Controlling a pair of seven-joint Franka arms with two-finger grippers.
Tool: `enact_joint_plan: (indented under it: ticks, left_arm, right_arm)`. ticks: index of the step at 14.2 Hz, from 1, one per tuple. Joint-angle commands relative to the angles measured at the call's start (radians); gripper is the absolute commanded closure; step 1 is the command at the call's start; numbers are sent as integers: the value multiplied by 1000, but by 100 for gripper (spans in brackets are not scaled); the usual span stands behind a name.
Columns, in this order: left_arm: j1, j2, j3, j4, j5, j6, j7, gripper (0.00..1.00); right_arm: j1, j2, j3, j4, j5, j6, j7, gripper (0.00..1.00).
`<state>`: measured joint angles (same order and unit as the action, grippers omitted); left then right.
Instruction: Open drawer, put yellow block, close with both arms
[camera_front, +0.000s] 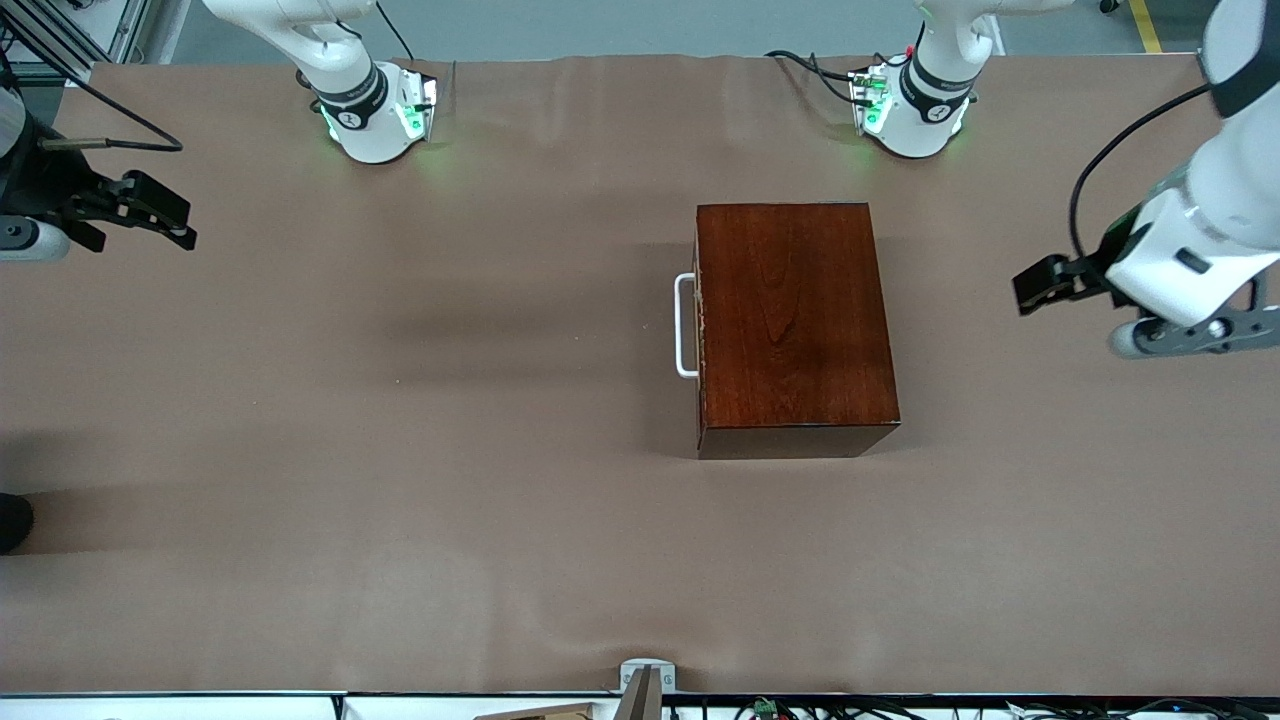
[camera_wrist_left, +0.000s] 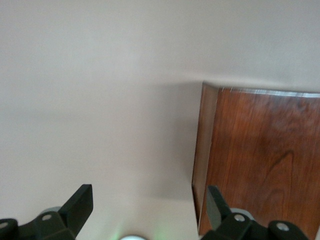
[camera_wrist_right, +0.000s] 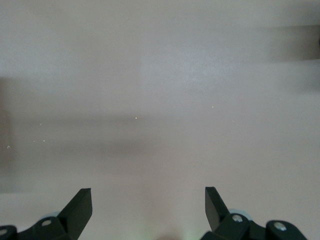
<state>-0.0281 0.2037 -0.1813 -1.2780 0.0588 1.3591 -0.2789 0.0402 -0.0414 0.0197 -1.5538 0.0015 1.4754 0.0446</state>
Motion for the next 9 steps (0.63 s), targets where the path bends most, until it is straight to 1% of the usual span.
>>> enact_joint_plan:
  ticks: [1, 4, 5, 7, 9]
  left_arm:
    - [8, -133, -15, -123, -31, 23, -39, 0]
    - [34, -139, -14, -139, -31, 29, -17, 0]
    - [45, -151, -14, -159, -31, 38, 12, 0]
    - [98, -168, -15, -198, -34, 70, 113, 0]
    - [105, -167, 2, -199, -42, 89, 185, 0]
  right_arm:
    - [7, -20, 0, -15, 2, -12, 9, 0]
    - [7, -20, 0, -18, 2, -27, 9, 0]
    - [7, -20, 0, -18, 2, -24, 9, 0]
    - [6, -20, 0, -18, 2, -23, 9, 0]
    - [6, -20, -1, -18, 2, -24, 8, 0]
